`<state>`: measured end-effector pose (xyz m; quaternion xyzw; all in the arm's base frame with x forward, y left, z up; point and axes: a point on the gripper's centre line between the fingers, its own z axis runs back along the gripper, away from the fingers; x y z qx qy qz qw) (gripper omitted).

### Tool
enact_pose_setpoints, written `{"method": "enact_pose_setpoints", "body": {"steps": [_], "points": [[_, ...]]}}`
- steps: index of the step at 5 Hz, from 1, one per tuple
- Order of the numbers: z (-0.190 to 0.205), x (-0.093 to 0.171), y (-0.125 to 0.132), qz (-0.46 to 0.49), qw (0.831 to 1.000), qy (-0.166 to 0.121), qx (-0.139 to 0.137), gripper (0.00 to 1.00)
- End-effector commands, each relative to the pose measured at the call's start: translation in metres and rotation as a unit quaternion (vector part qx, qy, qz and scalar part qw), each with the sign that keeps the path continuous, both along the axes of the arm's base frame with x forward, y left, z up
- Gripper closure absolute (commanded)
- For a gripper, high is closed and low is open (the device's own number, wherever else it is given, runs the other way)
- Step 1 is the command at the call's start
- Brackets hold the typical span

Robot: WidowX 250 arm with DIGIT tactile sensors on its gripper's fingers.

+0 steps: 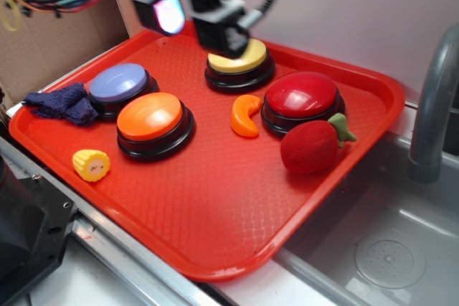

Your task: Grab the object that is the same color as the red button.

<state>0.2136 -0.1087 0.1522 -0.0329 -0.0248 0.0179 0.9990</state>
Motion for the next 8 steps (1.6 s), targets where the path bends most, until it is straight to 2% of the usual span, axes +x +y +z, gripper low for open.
{"method": "enact_pose_setpoints", "body": {"steps": [1,2,3,6,7,8], "points": [[-0.030,0.037,-0.023,0.030,0.998,-0.024,-0.049,0.00],[-0.052,0.050,-0.033,0.018,0.998,-0.019,-0.052,0.00],[-0.074,0.060,-0.042,0.028,0.999,0.000,-0.033,0.00],[-0.098,0.058,-0.055,0.033,0.998,0.029,-0.037,0.00],[-0.101,0.058,-0.055,0.041,0.998,0.036,-0.034,1.00],[-0.105,0.058,-0.055,0.043,0.998,0.040,-0.029,1.00]]}}
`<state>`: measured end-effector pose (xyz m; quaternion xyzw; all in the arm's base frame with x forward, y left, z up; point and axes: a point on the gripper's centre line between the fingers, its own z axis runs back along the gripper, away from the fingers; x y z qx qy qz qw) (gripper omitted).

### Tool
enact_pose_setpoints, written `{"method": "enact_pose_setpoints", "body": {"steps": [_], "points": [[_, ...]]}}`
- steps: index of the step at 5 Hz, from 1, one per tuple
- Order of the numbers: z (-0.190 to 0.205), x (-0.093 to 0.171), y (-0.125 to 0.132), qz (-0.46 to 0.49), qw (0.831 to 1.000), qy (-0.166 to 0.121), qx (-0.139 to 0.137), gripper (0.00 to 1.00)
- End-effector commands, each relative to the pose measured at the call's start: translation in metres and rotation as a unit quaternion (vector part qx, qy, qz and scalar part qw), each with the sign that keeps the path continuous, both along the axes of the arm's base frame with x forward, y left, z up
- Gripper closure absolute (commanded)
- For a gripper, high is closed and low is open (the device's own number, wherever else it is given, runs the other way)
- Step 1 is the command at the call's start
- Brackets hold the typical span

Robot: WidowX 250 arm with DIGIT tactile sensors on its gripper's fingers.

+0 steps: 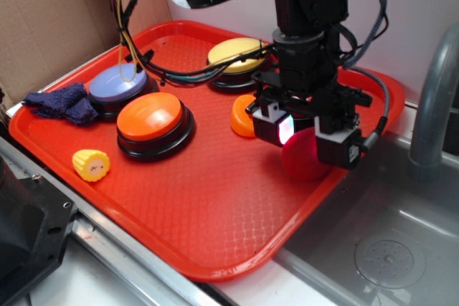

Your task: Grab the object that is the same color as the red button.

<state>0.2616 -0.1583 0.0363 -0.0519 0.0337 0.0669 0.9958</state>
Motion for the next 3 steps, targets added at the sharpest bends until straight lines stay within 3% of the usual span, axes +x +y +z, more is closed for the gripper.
{"method": "enact_pose_setpoints", "body": {"steps": [1,3], "points": [[0.011,0.011,-0.003,-0.018,1.000,-0.019,-0.007,1.00],[0.043,0.007,0.026,-0.065,0.998,-0.027,-0.001,1.00]]}}
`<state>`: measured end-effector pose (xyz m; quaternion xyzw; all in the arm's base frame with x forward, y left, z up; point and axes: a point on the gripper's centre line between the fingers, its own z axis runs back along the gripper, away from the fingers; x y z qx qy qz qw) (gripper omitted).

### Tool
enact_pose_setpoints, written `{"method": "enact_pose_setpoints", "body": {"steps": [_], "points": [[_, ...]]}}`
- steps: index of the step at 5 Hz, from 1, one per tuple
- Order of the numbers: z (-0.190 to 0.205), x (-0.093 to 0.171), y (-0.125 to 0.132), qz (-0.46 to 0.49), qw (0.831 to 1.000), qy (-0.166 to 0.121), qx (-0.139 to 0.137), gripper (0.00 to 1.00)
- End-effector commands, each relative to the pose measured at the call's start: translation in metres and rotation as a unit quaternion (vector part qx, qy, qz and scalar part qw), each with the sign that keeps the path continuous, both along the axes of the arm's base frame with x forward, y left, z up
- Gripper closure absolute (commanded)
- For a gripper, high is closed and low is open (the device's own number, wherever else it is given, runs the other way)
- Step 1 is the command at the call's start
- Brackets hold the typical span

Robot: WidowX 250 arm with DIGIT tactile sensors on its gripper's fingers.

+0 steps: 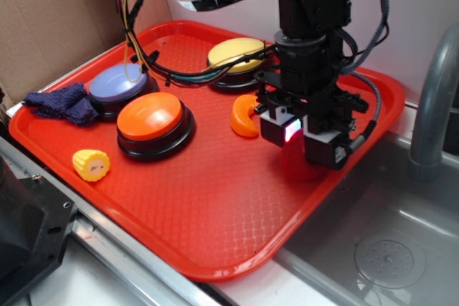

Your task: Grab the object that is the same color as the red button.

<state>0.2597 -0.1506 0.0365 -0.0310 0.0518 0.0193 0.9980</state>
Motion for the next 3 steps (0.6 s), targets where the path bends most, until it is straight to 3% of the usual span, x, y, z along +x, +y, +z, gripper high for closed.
{"method": "enact_pose_setpoints", "body": {"steps": [1,3], "points": [[0.066,0.002,0.036,-0.040,0.998,-0.055,-0.009,1.00],[0.125,-0.025,0.088,-0.060,0.996,-0.057,0.046,1.00]]}}
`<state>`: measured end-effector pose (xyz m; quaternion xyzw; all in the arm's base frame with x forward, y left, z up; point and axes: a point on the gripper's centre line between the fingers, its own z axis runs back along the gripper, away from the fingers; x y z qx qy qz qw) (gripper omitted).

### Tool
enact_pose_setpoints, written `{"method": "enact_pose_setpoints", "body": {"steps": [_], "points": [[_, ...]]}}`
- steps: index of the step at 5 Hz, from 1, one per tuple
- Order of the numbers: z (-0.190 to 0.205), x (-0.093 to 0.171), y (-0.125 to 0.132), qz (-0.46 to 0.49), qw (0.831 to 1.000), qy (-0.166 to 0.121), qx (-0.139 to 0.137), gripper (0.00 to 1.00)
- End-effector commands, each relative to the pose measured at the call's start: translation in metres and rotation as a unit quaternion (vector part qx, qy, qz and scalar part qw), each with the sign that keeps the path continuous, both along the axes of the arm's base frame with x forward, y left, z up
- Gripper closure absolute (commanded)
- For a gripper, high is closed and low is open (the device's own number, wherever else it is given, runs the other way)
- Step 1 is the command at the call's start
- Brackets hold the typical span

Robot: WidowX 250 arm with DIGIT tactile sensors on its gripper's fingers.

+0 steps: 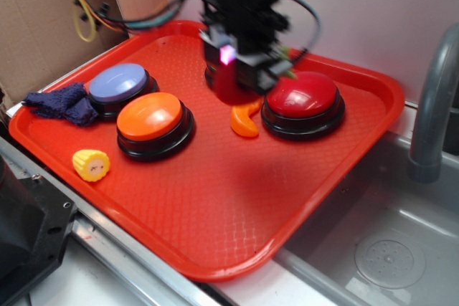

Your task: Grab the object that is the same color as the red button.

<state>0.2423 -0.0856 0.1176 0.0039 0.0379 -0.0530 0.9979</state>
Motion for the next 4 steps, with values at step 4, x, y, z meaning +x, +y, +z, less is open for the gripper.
{"method": "enact_pose_setpoints", "body": {"steps": [4], "points": [[0.073,-0.044,0.097,0.098,0.992,-0.072,0.042,1.00]]}}
